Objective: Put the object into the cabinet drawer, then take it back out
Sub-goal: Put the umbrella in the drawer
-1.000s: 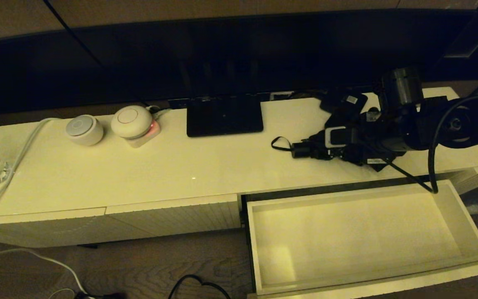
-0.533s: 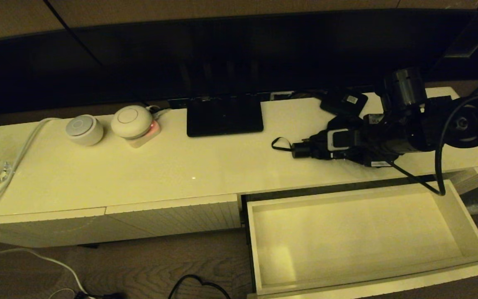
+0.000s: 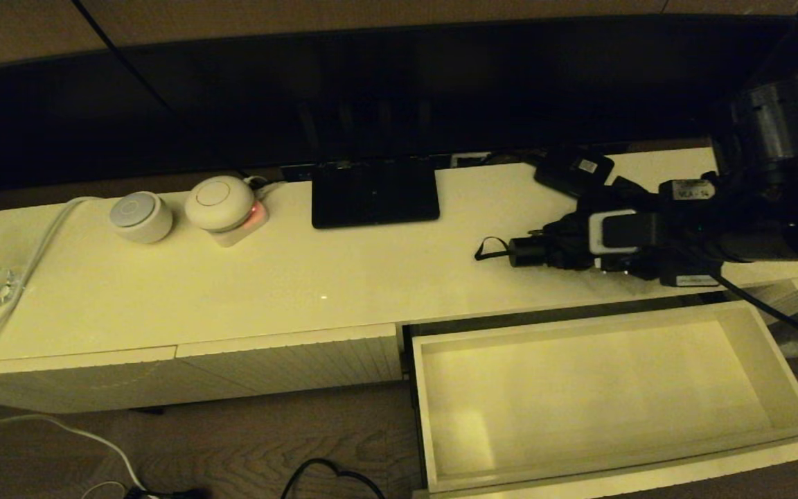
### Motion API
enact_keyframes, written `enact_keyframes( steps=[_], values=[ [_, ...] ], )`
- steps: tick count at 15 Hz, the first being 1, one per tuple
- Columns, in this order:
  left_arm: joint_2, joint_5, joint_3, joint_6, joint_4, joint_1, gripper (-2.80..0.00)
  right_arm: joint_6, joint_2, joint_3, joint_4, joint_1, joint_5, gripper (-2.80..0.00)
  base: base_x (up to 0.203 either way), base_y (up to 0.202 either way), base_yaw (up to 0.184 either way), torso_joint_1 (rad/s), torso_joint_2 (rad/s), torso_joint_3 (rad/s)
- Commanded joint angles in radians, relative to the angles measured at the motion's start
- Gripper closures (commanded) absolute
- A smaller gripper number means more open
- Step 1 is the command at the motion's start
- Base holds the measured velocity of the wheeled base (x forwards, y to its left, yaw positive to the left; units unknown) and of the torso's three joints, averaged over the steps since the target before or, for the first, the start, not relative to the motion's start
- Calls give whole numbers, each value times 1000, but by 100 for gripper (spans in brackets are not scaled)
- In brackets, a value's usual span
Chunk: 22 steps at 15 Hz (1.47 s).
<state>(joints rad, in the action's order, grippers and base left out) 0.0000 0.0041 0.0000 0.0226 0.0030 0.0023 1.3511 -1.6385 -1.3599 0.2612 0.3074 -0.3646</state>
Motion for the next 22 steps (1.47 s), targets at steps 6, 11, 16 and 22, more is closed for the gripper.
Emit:
enact_keyframes(
  steps=[6,11,16,22],
  values=[
    [0,1,3,0,0,1,0,-40,417,359,109,112,5,0,0,0,0,0,0,0],
    [0,1,3,0,0,1,0,-141,348,564,28,184,7,0,0,0,0,0,0,0],
    [0,1,3,0,0,1,0,-148,134,632,-144,150,17,0,0,0,0,0,0,0],
    [0,1,3,0,0,1,0,-140,-95,619,-314,88,37,0,0,0,0,0,0,0]
  ],
)
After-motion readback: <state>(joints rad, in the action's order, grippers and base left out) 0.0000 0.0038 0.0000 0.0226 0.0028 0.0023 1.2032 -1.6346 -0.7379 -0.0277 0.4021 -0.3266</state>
